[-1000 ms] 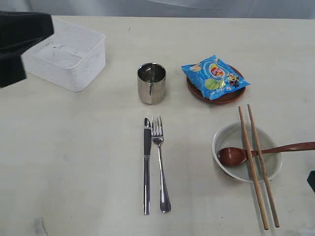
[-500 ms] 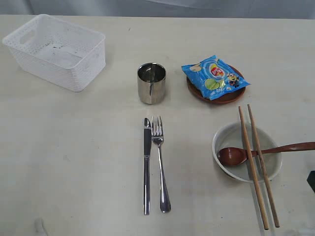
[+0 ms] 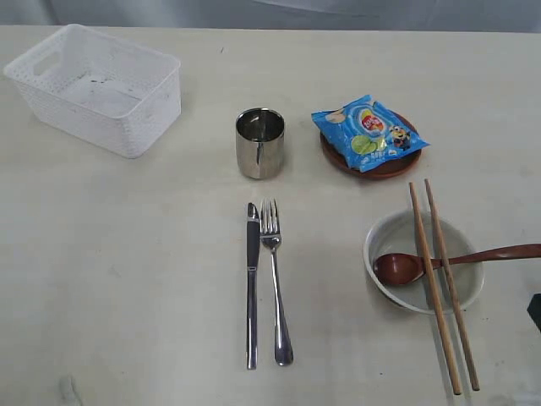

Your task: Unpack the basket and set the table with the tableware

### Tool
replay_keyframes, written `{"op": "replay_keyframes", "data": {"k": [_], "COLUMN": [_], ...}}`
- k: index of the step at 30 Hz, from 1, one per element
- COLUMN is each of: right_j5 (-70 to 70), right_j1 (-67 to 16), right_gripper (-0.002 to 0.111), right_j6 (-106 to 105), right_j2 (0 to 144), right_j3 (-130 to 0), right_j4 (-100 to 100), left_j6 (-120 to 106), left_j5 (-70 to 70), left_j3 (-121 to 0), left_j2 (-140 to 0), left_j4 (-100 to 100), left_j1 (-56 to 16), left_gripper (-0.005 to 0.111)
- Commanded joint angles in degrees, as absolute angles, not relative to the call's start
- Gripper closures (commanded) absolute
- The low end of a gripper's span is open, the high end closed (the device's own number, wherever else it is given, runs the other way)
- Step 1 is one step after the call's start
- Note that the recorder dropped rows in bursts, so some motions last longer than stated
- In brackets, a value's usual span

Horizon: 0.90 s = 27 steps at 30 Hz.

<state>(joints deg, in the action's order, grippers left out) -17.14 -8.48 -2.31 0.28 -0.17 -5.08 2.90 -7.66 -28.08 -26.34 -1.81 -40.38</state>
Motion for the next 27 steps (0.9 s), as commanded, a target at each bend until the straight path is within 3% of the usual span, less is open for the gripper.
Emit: {"op": "replay_keyframes", "data": {"k": [1, 7, 18, 27], "right_j5": [-17.07, -17.07, -17.07, -17.07], "right_j1": [-8.17, -8.17, -8.17, -8.17], "right_gripper": [0.108, 0.108, 0.108, 0.108], "right_j6": [-2.10, -2.10, -2.10, -2.10], "right_j2": [0.00, 0.00, 0.00, 0.00], "right_j3": [0.00, 0.00, 0.00, 0.00], "right_j4": [-5.06, -5.06, -5.06, -5.06], "left_j6": [-3.58, -3.17, -0.86, -0.81], "left_j5": [-8.02, -12.29, -6.87, -6.87], "left_j3": [-27.78, -26.26, -12.88, -4.75], "left_j2": [-26.03, -21.41, -7.30, -0.67], "left_j4": [-1.46, -1.74, -2.16, -2.16], "left_j1": [-40.24, -31.45, -13.28, -6.09], "left_gripper": [0.106, 0.106, 0.106, 0.106]}}
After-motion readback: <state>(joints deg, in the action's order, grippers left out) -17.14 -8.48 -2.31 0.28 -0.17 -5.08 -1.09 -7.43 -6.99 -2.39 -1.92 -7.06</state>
